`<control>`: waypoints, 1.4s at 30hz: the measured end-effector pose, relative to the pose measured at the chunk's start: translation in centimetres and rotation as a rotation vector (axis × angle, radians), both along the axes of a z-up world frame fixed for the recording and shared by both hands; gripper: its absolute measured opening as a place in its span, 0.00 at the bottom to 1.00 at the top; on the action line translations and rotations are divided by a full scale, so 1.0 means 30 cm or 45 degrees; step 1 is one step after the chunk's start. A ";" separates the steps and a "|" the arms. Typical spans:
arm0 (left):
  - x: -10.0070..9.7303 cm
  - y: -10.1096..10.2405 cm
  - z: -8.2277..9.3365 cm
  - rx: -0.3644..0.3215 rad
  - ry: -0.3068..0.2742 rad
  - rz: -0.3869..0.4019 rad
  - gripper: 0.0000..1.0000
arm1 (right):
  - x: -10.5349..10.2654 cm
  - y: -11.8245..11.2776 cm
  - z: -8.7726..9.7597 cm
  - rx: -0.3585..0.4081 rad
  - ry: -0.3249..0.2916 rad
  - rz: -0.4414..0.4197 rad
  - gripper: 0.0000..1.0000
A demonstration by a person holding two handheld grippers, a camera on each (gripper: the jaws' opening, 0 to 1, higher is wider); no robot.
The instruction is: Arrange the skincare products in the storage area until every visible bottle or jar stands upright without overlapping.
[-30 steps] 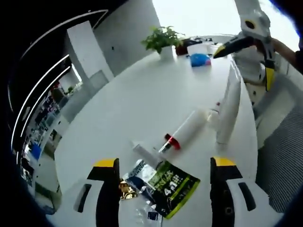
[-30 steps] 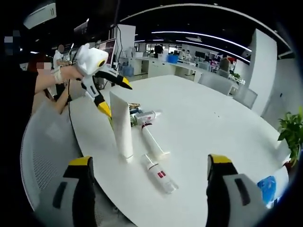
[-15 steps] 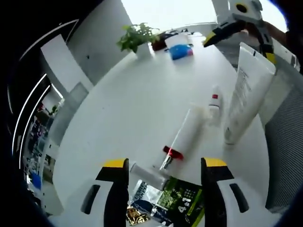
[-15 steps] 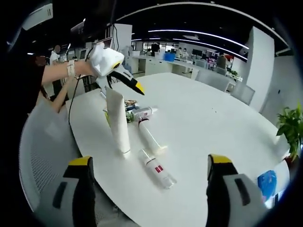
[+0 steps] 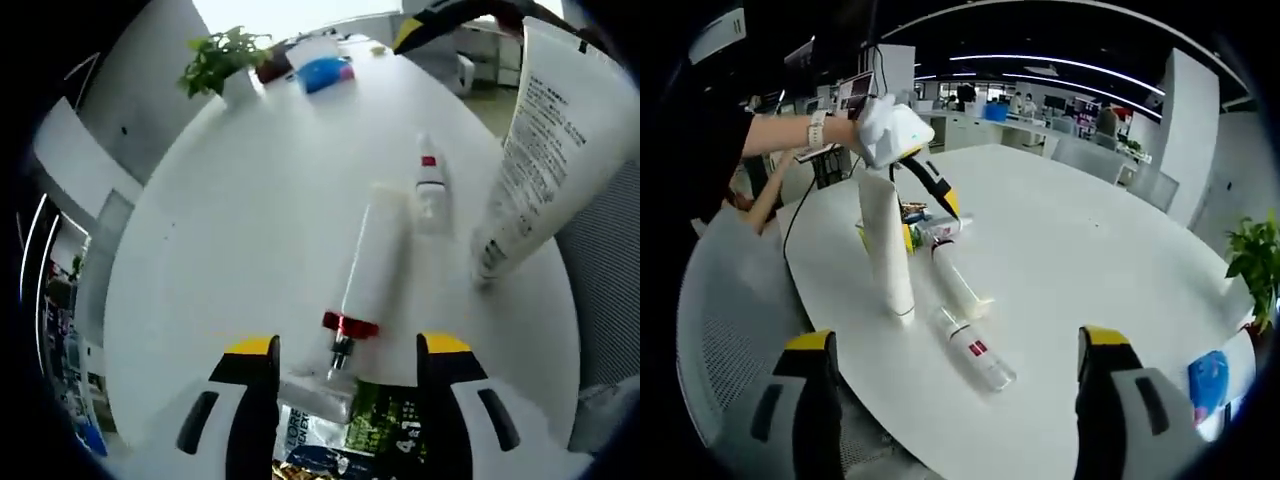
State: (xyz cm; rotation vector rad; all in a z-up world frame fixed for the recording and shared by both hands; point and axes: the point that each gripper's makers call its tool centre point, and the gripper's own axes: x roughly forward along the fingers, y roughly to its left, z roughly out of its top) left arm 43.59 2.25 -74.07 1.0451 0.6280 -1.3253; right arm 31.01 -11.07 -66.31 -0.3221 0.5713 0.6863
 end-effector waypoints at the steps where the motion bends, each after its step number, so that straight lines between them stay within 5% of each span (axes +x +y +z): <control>1: 0.001 -0.003 -0.007 0.012 -0.001 -0.006 0.53 | 0.000 0.000 -0.001 0.001 0.001 -0.001 1.00; 6: -0.005 -0.011 -0.056 0.081 0.054 -0.049 0.60 | -0.002 0.003 -0.011 0.002 0.013 -0.001 1.00; 22: 0.002 -0.008 -0.133 0.191 0.159 -0.083 0.39 | 0.004 -0.024 -0.032 0.010 0.040 -0.031 1.00; 33: 0.000 -0.005 -0.139 0.161 0.308 -0.033 0.35 | 0.015 -0.003 -0.049 0.034 0.058 -0.009 0.99; 42: 0.004 -0.011 -0.134 0.206 0.285 -0.049 0.28 | 0.058 -0.012 -0.043 0.012 0.065 0.027 0.94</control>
